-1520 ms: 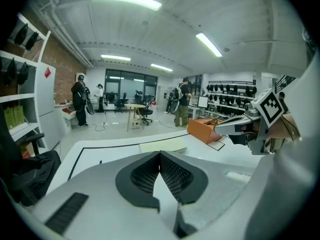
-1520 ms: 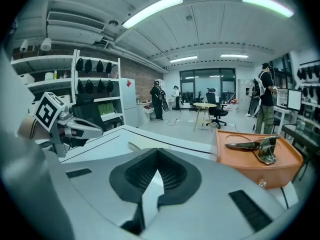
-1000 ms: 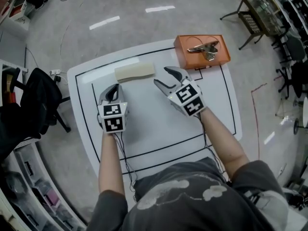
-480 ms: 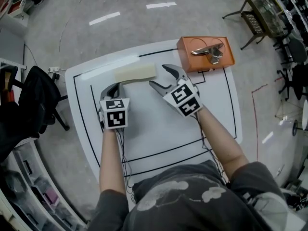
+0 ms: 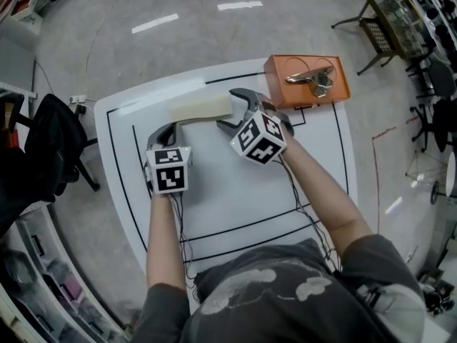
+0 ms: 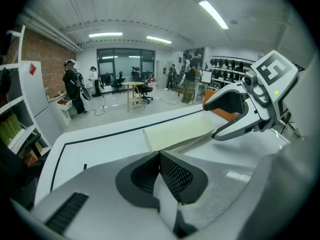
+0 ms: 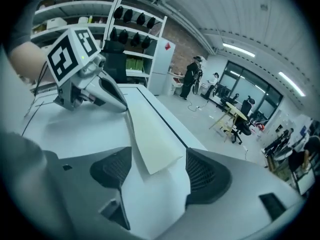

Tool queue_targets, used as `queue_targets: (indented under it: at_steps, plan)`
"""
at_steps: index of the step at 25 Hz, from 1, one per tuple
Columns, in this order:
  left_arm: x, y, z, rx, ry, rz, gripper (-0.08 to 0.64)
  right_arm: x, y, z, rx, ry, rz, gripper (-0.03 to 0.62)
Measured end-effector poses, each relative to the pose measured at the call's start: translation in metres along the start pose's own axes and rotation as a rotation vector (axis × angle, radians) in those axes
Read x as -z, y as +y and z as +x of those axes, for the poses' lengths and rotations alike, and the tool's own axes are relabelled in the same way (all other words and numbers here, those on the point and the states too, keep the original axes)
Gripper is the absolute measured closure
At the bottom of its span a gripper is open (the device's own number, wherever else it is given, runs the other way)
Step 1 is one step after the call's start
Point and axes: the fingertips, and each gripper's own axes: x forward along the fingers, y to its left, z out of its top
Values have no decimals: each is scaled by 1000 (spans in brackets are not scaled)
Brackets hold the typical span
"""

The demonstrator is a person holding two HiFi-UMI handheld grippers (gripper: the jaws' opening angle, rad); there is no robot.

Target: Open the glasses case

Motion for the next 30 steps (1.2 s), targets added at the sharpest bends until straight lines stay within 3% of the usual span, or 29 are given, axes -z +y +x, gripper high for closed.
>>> queue_targets:
  at_steps: [4, 9, 15, 25, 30]
  plan:
    - [0, -1, 1, 12, -1, -10, 557, 2, -2, 10, 36, 32, -88, 299]
    - [0, 0, 0, 26, 5, 6, 557, -2, -1, 9, 27, 38, -90, 324]
    - [1, 0, 1, 33, 7, 2, 557, -14, -8, 0, 40, -17, 22, 390]
    - [1, 1, 0, 33, 6, -10, 557, -35, -40, 0, 113, -79, 65, 468]
    - [1, 1, 1, 37, -2, -18, 557, -40, -55, 3, 144, -101, 116, 474]
